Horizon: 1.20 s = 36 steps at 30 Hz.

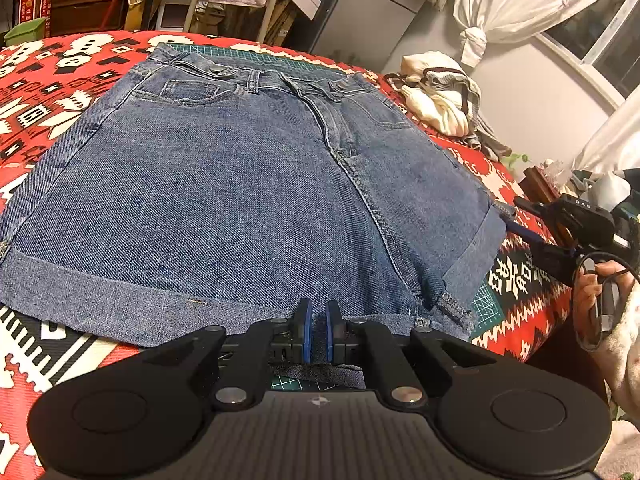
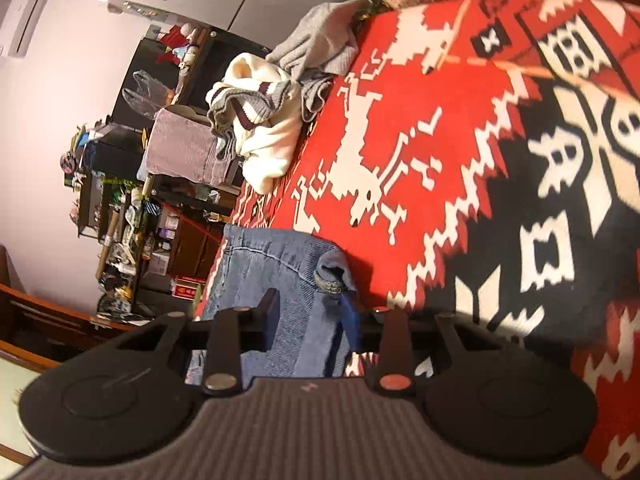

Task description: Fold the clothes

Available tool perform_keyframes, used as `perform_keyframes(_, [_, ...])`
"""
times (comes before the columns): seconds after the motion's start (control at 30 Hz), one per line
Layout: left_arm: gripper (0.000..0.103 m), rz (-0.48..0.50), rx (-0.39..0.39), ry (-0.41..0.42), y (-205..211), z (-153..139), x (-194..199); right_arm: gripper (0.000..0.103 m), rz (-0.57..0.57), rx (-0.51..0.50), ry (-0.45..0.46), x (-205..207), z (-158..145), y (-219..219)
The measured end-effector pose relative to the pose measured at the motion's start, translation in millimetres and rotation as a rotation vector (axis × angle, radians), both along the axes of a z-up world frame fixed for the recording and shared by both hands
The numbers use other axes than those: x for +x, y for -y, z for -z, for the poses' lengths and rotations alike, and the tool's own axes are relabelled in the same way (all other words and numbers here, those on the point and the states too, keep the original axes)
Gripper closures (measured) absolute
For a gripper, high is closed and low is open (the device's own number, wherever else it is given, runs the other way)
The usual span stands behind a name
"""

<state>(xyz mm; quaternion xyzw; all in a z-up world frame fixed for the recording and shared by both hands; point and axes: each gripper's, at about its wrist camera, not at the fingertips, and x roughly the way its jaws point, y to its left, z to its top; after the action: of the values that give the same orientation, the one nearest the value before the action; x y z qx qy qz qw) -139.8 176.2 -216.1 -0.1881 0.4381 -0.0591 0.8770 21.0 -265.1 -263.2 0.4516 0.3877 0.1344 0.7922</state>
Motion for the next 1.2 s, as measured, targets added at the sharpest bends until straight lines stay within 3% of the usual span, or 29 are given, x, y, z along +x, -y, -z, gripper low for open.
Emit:
perform_keyframes(0.2, [0.096,0.002,0.001,0.001,-0.2,0.6,-0.6,0.067,-0.077,-0.145,0.046,4.7,-9.9,-13.7])
perform_keyframes(0.3, [0.096,0.001,0.0,0.0,-0.1,0.3,-0.3,0.09,-0.102,-0.2,0.047,5.9,-12.9,-20.3])
perform_keyframes(0.43, [0.096,-0.002,-0.001,0.001,0.0,0.4,-0.8,0.096,-0.105,-0.244,0.06,2.8,-19.6,-21.5])
perform_keyframes(0.63, [0.096,0.001,-0.002,0.001,-0.3,0.5,-0.6,0.098,-0.109,-0.301,0.078,-1.9,-32.0,-19.9])
perform_keyframes(1.07, [0.096,0.002,0.009,-0.001,1.5,-0.7,-0.7,0.098,-0.103,-0.345,0.031,-2.2,-23.6,-19.4])
perform_keyframes(1.2, [0.096,-0.009,0.002,-0.007,1.1,-0.7,-1.0,0.097,-0.144,-0.425,0.054,-3.5,-30.2,-28.4])
